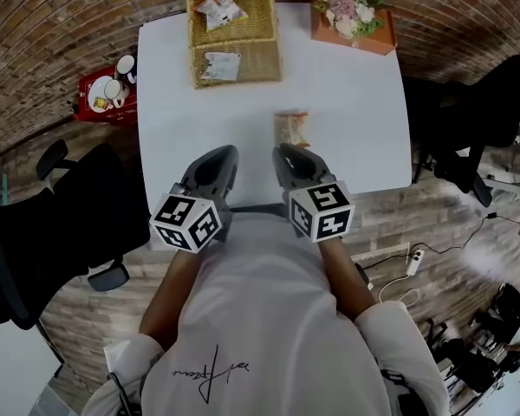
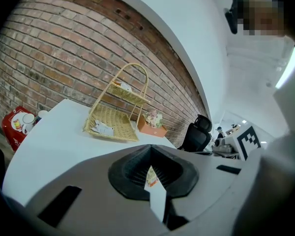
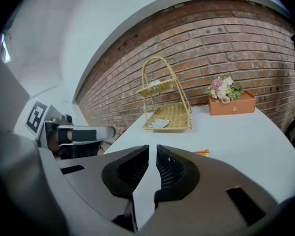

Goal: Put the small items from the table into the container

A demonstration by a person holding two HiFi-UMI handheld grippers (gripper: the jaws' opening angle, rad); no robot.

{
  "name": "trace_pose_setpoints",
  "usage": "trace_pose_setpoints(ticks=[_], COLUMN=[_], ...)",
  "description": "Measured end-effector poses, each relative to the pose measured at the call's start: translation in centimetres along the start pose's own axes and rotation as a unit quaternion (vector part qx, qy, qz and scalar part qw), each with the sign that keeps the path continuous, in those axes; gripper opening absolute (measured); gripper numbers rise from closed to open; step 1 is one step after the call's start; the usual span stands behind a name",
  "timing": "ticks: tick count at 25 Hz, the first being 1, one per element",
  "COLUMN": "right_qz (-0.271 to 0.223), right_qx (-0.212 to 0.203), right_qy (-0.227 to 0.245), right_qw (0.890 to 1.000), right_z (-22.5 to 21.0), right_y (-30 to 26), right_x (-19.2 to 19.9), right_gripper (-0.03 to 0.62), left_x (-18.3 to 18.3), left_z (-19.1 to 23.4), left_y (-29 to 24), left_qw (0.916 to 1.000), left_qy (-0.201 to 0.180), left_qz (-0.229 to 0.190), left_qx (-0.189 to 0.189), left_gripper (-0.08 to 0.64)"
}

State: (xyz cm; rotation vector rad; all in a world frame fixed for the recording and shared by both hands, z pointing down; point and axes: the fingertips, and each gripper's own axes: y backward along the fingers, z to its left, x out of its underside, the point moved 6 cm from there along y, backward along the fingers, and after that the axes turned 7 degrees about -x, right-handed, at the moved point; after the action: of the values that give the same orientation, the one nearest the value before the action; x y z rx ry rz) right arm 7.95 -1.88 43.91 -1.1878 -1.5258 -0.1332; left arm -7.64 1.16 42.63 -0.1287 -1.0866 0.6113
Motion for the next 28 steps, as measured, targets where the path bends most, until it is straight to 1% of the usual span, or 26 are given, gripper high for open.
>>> trace_pose_setpoints(ticks=[4, 5, 7, 10, 16, 19, 22, 28], right_qz=[0.020, 0.026, 0.038, 0.053, 0.075, 0.079, 0.089, 0.114], right_qx=[0.031, 0.036, 0.044, 0.059, 0.102, 0.123, 0.133, 0.151], right_qy=[-0.002, -0.003, -0.006, -0.011, -0.007, -0.004, -0.002, -0.012], right_qw=[0.999, 0.999, 0.998, 0.997, 0.992, 0.989, 0.987, 0.982], right_z=[-1.0, -1.2, -1.4, -1.8, -2.0, -2.3, -2.7, -4.3], right_y=[-0.6, -0.8, -1.3, -1.9, -2.4, -2.6, -2.7, -2.9], right_x=[-0.4, -0.5, -0.6, -0.8, -0.7, -0.7, -0.3, 1.0], right_gripper=[0.028, 0.039, 0.086, 0.104, 0.158, 0.160, 0.193, 0.225], left_x=[-0.9, -1.1, -1.5, -2.0, -3.3, -3.7, -3.7, -3.5], left_z=[0.9, 1.1, 1.6, 1.9, 2.5, 2.9, 2.9, 2.7], left_y=[-0.7, -0.8, -0.9, -1.0, -1.0, -1.5, -1.8, -2.3], left_qw=[0.9999, 0.9998, 0.9996, 0.9987, 0.9971, 0.9963, 0.9956, 0.9944], left_qy=[-0.008, -0.012, -0.015, -0.016, -0.046, -0.058, -0.056, -0.062], left_qz=[0.006, 0.008, 0.014, 0.030, 0.029, 0.028, 0.033, 0.038], left_qx=[0.009, 0.011, 0.017, 0.037, 0.054, 0.057, 0.068, 0.077], left_gripper=[0.009, 0.009, 0.009, 0.009, 0.009, 0.009, 0.009, 0.009])
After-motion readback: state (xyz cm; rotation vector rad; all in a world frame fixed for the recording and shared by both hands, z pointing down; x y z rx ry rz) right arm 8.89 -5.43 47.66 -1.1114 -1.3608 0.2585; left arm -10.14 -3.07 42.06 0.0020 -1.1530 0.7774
